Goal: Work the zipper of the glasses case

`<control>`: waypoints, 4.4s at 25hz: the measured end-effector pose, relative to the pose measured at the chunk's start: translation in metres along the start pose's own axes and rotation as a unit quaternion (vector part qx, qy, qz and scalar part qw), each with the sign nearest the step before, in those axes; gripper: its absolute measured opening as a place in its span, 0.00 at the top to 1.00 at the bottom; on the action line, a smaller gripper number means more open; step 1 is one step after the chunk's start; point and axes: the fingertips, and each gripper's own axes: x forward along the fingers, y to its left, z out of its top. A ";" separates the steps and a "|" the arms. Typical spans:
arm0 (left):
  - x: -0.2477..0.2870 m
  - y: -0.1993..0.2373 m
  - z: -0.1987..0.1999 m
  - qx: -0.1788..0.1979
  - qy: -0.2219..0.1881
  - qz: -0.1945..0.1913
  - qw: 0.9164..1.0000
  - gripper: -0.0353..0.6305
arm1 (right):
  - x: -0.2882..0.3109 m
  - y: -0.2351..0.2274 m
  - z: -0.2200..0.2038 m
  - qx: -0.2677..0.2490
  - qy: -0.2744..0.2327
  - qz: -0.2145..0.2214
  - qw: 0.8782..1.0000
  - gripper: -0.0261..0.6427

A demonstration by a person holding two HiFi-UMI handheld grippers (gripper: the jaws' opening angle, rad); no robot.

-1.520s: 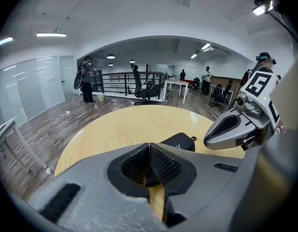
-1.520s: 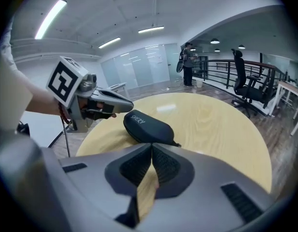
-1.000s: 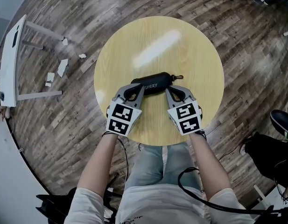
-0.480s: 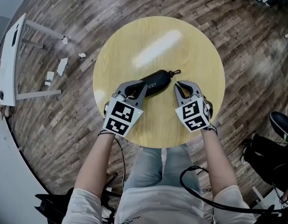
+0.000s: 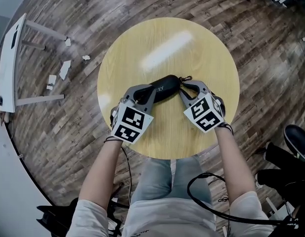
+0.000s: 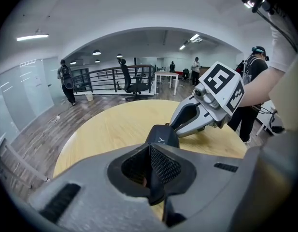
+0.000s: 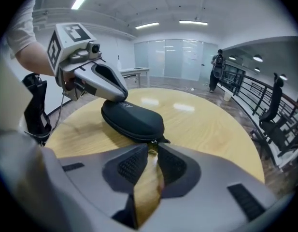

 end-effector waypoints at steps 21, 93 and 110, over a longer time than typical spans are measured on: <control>-0.002 -0.011 -0.005 0.011 -0.007 -0.013 1.000 0.94 | 0.008 0.003 -0.011 -0.132 0.065 0.026 0.989 0.92; 0.063 -0.063 0.055 0.105 0.050 -0.136 0.984 0.94 | -0.023 -0.006 -0.043 -0.056 0.089 0.058 0.993 0.96; 0.062 -0.065 0.051 0.099 0.030 -0.143 0.984 0.94 | -0.051 0.071 -0.068 0.051 0.099 0.060 0.992 0.96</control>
